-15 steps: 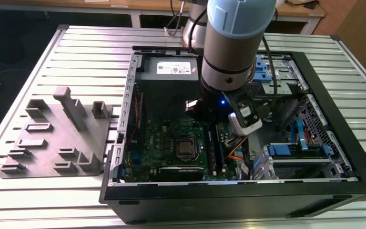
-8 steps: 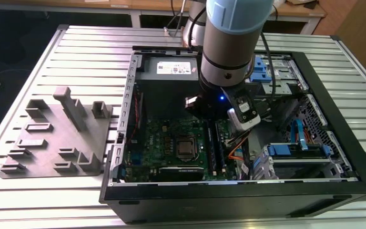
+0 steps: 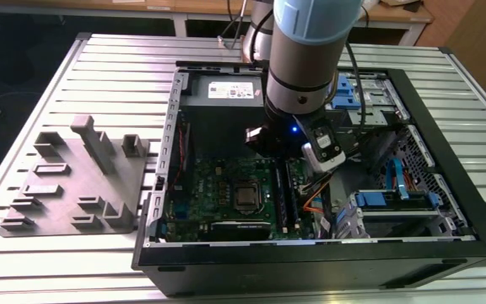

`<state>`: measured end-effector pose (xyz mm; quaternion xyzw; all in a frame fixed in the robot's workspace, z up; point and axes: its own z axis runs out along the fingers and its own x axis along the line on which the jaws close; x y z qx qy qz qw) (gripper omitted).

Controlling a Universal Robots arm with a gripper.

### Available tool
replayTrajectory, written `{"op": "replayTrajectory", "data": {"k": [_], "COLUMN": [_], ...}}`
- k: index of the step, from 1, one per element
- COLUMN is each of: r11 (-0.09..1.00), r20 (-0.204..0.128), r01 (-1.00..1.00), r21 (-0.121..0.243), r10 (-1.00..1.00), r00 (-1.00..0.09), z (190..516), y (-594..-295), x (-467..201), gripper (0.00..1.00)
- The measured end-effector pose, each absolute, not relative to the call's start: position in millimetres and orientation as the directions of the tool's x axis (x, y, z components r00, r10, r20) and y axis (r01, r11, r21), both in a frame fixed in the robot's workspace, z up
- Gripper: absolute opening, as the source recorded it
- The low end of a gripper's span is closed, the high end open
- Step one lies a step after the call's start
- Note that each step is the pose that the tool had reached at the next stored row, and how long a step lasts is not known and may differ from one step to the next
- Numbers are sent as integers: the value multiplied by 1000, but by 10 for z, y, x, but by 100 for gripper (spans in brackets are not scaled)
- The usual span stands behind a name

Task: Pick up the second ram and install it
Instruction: 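Press down the second ram until it locks into place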

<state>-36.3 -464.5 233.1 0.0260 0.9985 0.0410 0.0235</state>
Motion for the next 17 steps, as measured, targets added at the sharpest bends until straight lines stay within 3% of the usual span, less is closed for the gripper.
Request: {"op": "replayTrajectory", "data": {"k": [10,17], "r11": [995,995], "r20": [-45,-45], "r01": [50,50], "r21": [83,83], "r10": [54,54], "r00": [-998,-998], "z": [2330,2316], "y": [-4831,-4758], "x": [-363,-363], "gripper": [7,7]}}
